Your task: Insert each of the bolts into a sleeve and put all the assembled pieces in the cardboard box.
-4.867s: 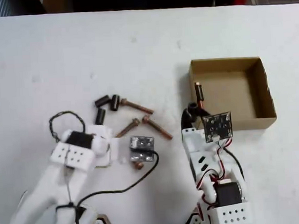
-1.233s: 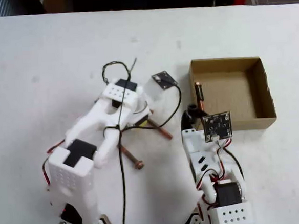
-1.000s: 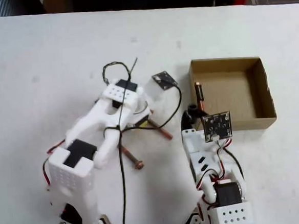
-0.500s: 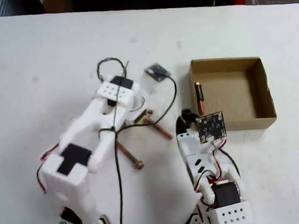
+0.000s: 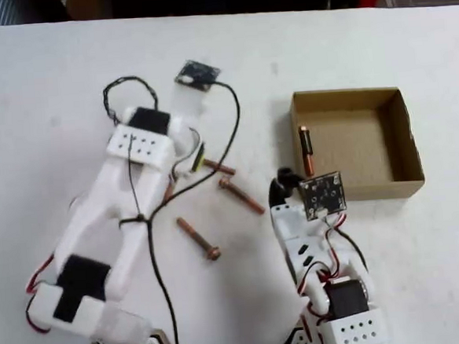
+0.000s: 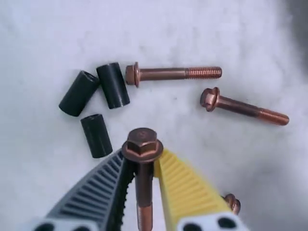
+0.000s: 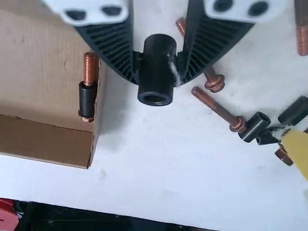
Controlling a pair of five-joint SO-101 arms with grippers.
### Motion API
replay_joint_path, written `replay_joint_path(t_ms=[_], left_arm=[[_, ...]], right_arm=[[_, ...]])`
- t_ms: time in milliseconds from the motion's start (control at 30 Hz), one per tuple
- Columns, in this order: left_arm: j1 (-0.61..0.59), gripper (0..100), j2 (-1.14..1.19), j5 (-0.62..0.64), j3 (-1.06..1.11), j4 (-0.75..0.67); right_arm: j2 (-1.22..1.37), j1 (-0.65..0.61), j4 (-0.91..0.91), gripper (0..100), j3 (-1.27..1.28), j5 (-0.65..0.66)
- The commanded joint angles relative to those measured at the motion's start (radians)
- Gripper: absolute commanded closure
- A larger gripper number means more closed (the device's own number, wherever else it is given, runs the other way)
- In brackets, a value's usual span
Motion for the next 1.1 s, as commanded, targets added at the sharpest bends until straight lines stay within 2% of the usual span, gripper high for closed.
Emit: replay_joint_path(t_ms=[0,233,400,633,700,867,967,1067], left_arm=[[-0.004,98,-0.154,0.011,0.058,-0.017],[-0.010,98,-0.446,-0.020,0.333,-0.152],[-0.012,98,-0.680,-0.023,0.532,-0.273],[-0.028,98,-1.004,-0.031,0.764,-0.482],[-0.053,98,-1.087,-0.031,0.801,-0.519],[-0.099,98,-1.265,-0.020,0.821,-0.506],[-0.091,98,-1.359,-0.014,0.816,-0.532],[-0.091,98,-1.434,0.064,0.818,-0.603]], right_arm=[[-0.013,-0.071,-0.073,98.1,0.009,-0.006],[-0.013,-0.124,-0.213,98.1,0.009,-0.009],[-0.013,-0.134,-0.219,98.1,0.009,-0.011],[-0.015,-0.252,-0.269,98.1,0.009,-0.011],[-0.015,-0.266,-0.295,98.1,0.009,-0.011],[-0.013,-0.271,-0.318,98.1,0.009,-0.014],[-0.013,-0.298,-0.374,98.1,0.009,-0.083],[-0.010,-0.340,-0.401,98.1,0.009,-0.137]])
